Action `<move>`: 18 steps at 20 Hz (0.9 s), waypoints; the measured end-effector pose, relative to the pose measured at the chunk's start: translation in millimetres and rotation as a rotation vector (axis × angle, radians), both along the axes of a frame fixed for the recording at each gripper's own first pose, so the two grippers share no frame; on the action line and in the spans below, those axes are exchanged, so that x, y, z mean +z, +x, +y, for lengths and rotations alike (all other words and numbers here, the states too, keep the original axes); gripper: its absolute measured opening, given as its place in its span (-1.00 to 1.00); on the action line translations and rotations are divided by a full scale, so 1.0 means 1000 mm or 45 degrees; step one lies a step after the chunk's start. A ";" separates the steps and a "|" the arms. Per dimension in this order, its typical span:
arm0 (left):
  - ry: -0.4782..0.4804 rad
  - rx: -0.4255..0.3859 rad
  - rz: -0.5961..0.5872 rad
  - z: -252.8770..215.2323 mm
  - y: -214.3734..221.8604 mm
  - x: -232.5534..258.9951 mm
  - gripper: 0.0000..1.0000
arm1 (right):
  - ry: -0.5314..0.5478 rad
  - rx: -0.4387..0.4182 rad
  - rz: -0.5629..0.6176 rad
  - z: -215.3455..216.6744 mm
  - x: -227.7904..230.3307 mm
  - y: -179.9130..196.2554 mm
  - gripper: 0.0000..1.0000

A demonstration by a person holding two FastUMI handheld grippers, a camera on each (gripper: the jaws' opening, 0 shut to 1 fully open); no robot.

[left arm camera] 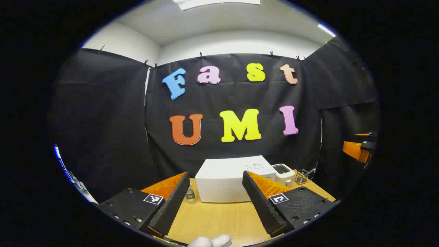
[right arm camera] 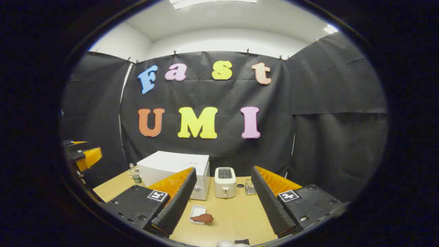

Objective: Open the microwave oven with the left hand, put the food in, and close the microwave oven.

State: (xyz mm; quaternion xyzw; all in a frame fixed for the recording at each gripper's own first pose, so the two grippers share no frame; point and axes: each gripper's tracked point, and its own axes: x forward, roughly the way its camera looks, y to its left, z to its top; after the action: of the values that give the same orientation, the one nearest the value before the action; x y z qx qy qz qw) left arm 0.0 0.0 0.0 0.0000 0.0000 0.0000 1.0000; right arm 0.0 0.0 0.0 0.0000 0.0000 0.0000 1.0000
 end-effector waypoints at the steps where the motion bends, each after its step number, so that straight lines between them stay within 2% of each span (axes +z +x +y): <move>1: 0.005 -0.002 -0.003 -0.002 0.002 -0.002 0.91 | 0.003 0.008 -0.012 0.002 0.003 0.001 0.90; 2: 0.009 -0.005 -0.005 -0.005 0.003 -0.002 0.91 | 0.000 0.010 -0.014 0.002 0.005 0.003 1.00; 3: 0.015 -0.006 -0.002 -0.007 0.004 -0.003 0.91 | -0.005 0.014 -0.020 0.002 0.005 0.005 0.90; 4: 0.018 -0.006 0.000 -0.009 0.007 -0.006 0.91 | -0.013 0.015 -0.016 0.002 0.006 0.007 1.00; 11: 0.008 -0.011 0.009 -0.025 0.031 -0.014 0.92 | -0.028 0.038 0.004 0.001 0.004 0.026 1.00; 12: 0.007 -0.013 0.009 -0.029 0.037 -0.018 0.92 | -0.020 0.037 0.003 -0.001 0.005 0.028 1.00; 13: -0.004 -0.024 0.013 -0.035 0.044 -0.025 0.92 | -0.009 0.039 0.000 -0.004 0.006 0.030 0.90; 14: -0.025 -0.043 0.018 -0.044 0.050 -0.032 0.92 | 0.003 0.041 -0.007 -0.007 0.010 0.033 0.90; 15: -0.043 -0.061 0.008 -0.052 0.058 -0.038 0.92 | 0.010 0.046 -0.013 -0.010 0.012 0.035 1.00; 18: -0.050 -0.077 -0.008 -0.076 0.085 -0.066 0.91 | 0.003 0.031 -0.019 -0.027 0.022 0.047 1.00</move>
State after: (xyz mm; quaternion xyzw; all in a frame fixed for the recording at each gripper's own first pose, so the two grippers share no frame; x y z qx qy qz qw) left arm 84.5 -76.4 -66.1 -0.0197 -0.0033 -0.0302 0.9993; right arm 46.5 -27.2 21.6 0.0010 -0.0075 0.0123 0.9999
